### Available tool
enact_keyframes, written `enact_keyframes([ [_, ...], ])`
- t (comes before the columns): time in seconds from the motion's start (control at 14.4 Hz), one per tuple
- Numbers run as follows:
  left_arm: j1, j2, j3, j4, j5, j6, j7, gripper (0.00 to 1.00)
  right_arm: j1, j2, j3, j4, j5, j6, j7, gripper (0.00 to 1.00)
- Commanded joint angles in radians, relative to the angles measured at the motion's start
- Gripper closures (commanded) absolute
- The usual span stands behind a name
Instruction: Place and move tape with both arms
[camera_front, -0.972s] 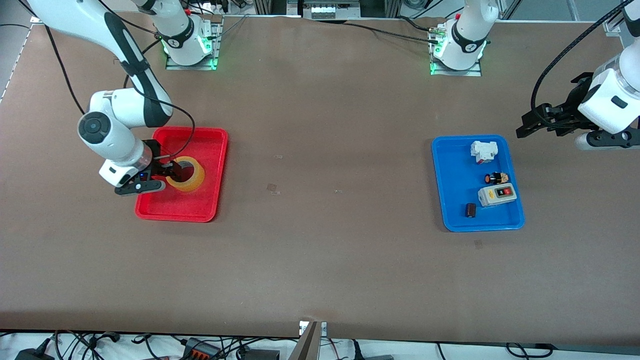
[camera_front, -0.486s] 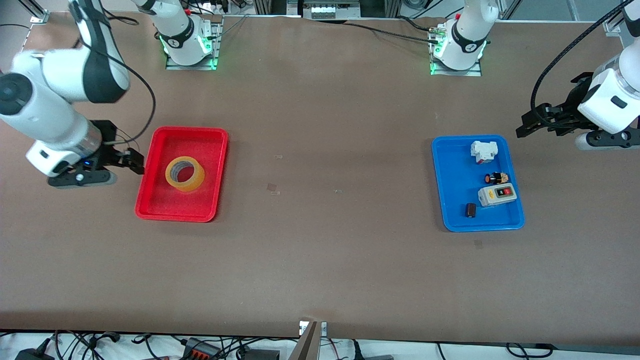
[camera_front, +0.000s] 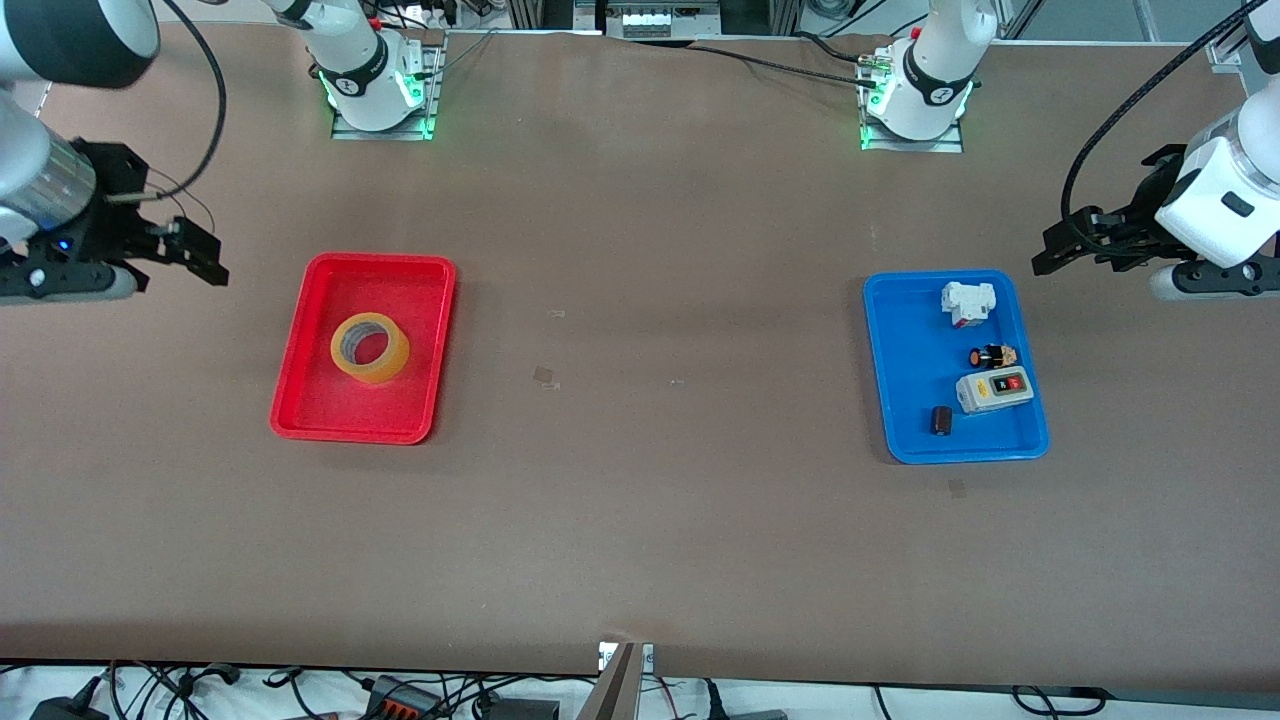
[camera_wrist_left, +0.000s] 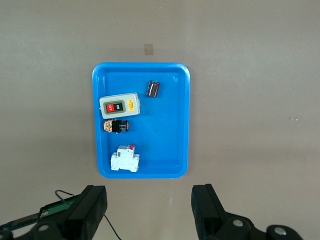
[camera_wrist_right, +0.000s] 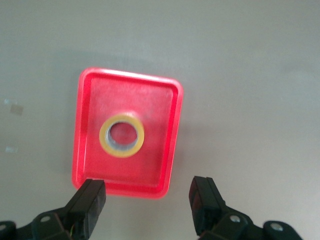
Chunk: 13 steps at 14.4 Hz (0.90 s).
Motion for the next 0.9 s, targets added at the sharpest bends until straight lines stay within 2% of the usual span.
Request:
enact_keyframes([
  [0.0,0.009,-0.028,-0.007,-0.023,0.000,-0.005,0.018,0.00,-0.012,-0.005,0.013,0.077,0.016,-0.092,-0.012,0.01],
  [0.14,0.009,-0.028,-0.007,-0.023,0.000,-0.005,0.018,0.00,-0.015,0.003,0.012,0.134,0.016,-0.149,-0.016,0.01],
  [0.49,0.009,-0.028,-0.007,-0.021,0.000,-0.011,0.018,0.00,-0.015,0.027,0.012,0.181,0.016,-0.157,-0.022,0.01],
  [0.83,0.009,-0.027,-0.007,-0.021,0.000,-0.014,0.016,0.00,-0.007,0.026,0.018,0.158,0.041,-0.211,-0.008,0.01],
])
